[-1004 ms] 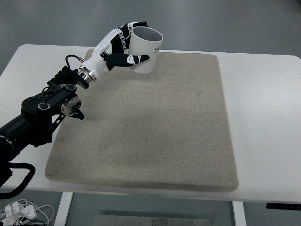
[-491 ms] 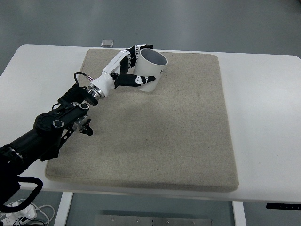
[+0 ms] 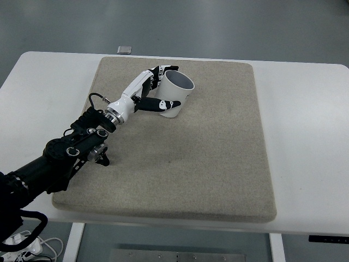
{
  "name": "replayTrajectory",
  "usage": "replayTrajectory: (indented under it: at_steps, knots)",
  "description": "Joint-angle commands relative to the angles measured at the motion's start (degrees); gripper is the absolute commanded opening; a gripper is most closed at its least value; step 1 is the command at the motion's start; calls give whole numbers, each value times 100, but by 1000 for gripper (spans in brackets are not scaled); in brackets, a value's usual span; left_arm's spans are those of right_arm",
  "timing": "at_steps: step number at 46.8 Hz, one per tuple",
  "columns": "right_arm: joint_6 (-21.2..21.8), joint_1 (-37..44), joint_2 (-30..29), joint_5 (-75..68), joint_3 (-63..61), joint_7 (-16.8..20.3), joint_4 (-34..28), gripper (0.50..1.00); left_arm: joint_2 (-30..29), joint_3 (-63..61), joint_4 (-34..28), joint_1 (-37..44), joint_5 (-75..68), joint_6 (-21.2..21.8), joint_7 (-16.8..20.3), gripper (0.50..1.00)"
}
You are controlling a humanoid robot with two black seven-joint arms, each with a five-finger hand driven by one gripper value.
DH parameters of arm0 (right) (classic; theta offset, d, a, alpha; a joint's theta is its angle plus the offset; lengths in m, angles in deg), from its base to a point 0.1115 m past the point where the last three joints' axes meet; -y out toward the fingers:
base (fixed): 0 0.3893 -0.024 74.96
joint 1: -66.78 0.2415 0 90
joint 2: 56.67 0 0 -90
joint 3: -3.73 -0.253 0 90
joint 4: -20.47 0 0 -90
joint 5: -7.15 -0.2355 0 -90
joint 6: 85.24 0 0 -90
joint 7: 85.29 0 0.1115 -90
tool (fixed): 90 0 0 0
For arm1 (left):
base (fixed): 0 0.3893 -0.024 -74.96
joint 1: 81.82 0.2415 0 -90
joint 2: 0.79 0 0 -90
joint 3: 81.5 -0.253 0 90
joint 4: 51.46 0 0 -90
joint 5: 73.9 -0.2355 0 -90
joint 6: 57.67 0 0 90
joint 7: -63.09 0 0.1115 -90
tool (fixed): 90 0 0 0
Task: Flip white cup upright
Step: 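Lower the held cup onto the mat upright with the left hand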
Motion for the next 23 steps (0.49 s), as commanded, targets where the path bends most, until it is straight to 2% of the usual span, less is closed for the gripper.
replayTrajectory:
  at_steps: [1, 3, 7, 23]
  knots:
    - [0, 0, 0, 0, 0, 0, 0, 952, 27, -2, -75, 9, 3, 0, 0, 927]
    - [0, 0, 0, 0, 0, 0, 0, 952, 62, 6, -119, 1, 12, 0, 0, 951]
    - [0, 0, 0, 0, 0, 0, 0, 952, 88, 6, -207, 1, 12, -17, 0, 964]
    - [0, 0, 0, 0, 0, 0, 0, 952, 106, 24, -207, 124, 12, -44, 0, 966]
